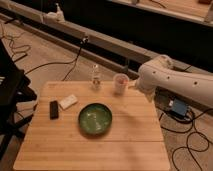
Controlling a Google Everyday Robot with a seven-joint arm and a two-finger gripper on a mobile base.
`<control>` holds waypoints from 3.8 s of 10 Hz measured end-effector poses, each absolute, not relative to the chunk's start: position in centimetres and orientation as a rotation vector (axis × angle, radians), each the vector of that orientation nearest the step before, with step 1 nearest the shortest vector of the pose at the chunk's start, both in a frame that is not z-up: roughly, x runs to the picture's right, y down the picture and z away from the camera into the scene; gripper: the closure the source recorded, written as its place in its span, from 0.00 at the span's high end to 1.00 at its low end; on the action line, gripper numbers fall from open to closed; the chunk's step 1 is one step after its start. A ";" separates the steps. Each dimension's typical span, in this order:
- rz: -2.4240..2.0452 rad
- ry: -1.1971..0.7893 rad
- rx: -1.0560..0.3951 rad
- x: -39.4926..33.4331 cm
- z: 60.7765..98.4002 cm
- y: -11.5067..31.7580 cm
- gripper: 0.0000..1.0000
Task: Pick up the ceramic bowl
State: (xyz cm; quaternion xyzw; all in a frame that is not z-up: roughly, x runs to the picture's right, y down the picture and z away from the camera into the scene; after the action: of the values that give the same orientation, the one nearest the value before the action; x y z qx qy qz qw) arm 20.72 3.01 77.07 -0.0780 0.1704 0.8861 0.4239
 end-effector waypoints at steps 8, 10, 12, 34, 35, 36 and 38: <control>2.217 0.426 -0.195 20.7 77.1 3.0 0.76; 2.217 0.426 -0.195 20.7 77.1 3.0 0.76; 2.217 0.426 -0.195 20.7 77.1 3.0 0.76; 2.054 0.430 -0.619 8.9 80.4 11.3 0.76; 2.014 0.438 -0.663 7.5 80.4 12.4 0.76; 1.983 0.444 -0.693 6.5 80.4 13.2 0.76; 1.912 0.469 -0.757 4.6 80.6 15.1 0.76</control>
State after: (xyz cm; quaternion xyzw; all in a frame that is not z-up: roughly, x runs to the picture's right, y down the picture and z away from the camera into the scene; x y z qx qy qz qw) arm 4.63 15.13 80.59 -0.3120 0.1933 0.7883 0.4938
